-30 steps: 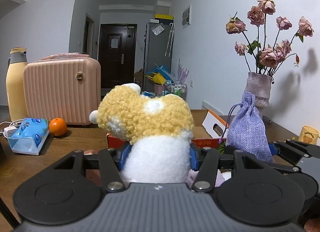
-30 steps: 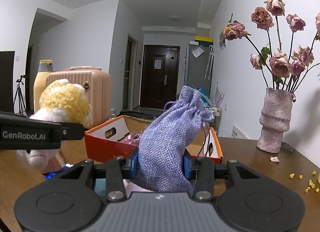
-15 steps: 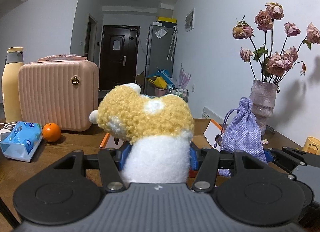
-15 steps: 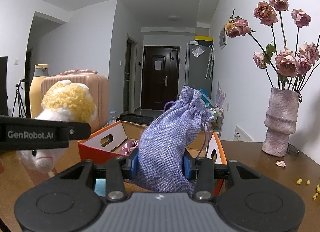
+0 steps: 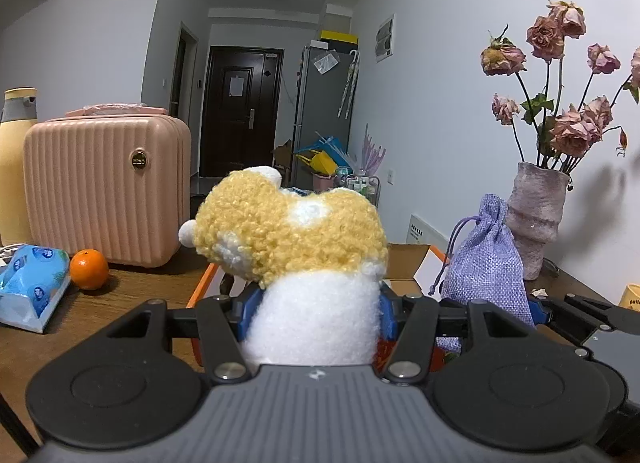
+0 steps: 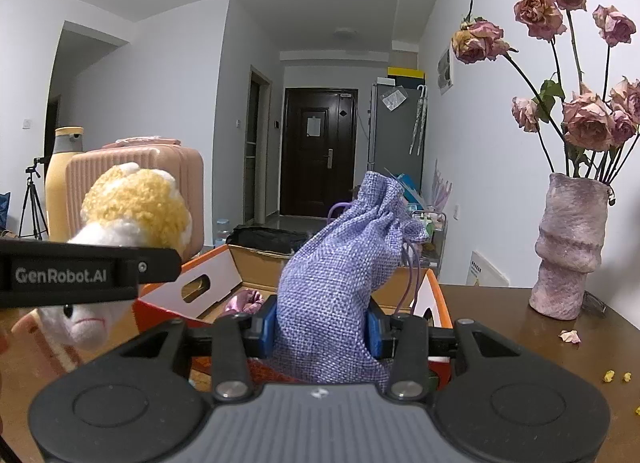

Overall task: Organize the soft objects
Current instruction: 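Carry the plush sheep with the left gripper while the right gripper carries the sachet over the box, then open both grippers to drop the sheep and sachet into the box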

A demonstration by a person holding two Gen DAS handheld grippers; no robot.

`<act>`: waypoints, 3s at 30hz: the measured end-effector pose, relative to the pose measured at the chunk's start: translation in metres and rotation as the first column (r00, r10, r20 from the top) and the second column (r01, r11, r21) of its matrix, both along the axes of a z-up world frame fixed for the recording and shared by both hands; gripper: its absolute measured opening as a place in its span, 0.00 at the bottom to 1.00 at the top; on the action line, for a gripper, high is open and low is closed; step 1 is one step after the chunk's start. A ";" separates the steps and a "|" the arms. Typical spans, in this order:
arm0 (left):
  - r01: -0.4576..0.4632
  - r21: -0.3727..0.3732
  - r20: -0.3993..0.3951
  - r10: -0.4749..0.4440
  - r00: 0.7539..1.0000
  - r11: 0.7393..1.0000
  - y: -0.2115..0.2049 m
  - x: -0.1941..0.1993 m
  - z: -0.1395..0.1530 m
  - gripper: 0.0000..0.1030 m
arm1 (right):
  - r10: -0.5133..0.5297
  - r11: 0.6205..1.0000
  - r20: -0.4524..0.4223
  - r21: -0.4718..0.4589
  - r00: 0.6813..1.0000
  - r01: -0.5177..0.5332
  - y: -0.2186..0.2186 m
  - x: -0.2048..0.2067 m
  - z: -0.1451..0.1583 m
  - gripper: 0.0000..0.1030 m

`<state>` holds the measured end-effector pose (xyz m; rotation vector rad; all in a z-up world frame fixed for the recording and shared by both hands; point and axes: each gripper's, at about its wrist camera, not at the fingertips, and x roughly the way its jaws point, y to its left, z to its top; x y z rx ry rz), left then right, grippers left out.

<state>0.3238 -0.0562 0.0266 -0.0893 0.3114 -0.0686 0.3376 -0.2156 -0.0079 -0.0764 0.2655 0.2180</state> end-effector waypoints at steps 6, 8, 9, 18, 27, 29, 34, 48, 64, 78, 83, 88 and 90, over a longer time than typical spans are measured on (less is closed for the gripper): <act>-0.001 0.000 -0.004 0.001 1.000 1.000 -0.003 0.014 -0.002 0.54 | -0.001 1.000 -0.003 -0.001 1.000 0.001 0.002 0.015 -0.001 0.40; -0.001 0.001 -0.004 0.001 1.000 1.000 -0.004 0.019 -0.002 0.54 | -0.001 1.000 -0.003 -0.003 1.000 0.001 0.003 0.020 -0.001 0.40; -0.001 0.001 -0.005 0.001 1.000 1.000 -0.004 0.021 -0.003 0.54 | -0.002 1.000 -0.004 -0.003 1.000 0.002 0.003 0.023 -0.001 0.40; -0.007 0.001 -0.010 0.007 1.000 1.000 -0.004 0.042 -0.006 0.54 | -0.009 1.000 -0.011 -0.012 1.000 0.009 0.002 0.049 -0.004 0.40; -0.011 0.005 -0.011 0.011 1.000 1.000 -0.006 0.062 -0.007 0.54 | -0.016 1.000 -0.014 -0.023 1.000 0.016 0.006 0.067 -0.006 0.40; -0.011 0.003 -0.013 0.011 1.000 1.000 -0.005 0.063 -0.007 0.54 | -0.017 1.000 -0.015 -0.025 1.000 0.016 0.006 0.071 -0.006 0.40; -0.012 -0.007 -0.027 0.012 1.000 1.000 -0.004 0.079 -0.009 0.54 | -0.017 0.999 -0.017 -0.032 1.000 0.016 0.006 0.078 -0.007 0.40; -0.021 -0.007 -0.035 0.021 0.999 1.000 -0.007 0.106 -0.010 0.54 | -0.026 0.998 -0.048 -0.063 0.999 0.023 0.011 0.106 -0.010 0.40; -0.049 0.009 -0.074 0.049 0.996 0.999 -0.005 0.140 -0.016 0.54 | -0.049 0.995 -0.129 -0.097 0.990 0.036 0.013 0.137 -0.016 0.41; -0.084 0.029 -0.151 0.087 0.985 0.996 0.002 0.160 -0.033 0.54 | -0.071 0.995 -0.220 -0.081 0.973 0.055 0.006 0.154 -0.029 0.41; -0.084 0.044 -0.165 0.091 0.982 0.995 -0.001 0.162 -0.039 0.54 | -0.072 0.996 -0.239 -0.071 0.968 0.056 0.003 0.159 -0.034 0.41; -0.082 0.055 -0.168 0.090 0.982 0.995 -0.003 0.163 -0.041 0.54 | -0.070 0.997 -0.240 -0.059 0.968 0.058 0.001 0.159 -0.034 0.41; -0.081 0.057 -0.166 0.089 0.982 0.995 -0.003 0.163 -0.042 0.54 | -0.071 0.997 -0.238 -0.060 0.969 0.058 0.000 0.159 -0.034 0.41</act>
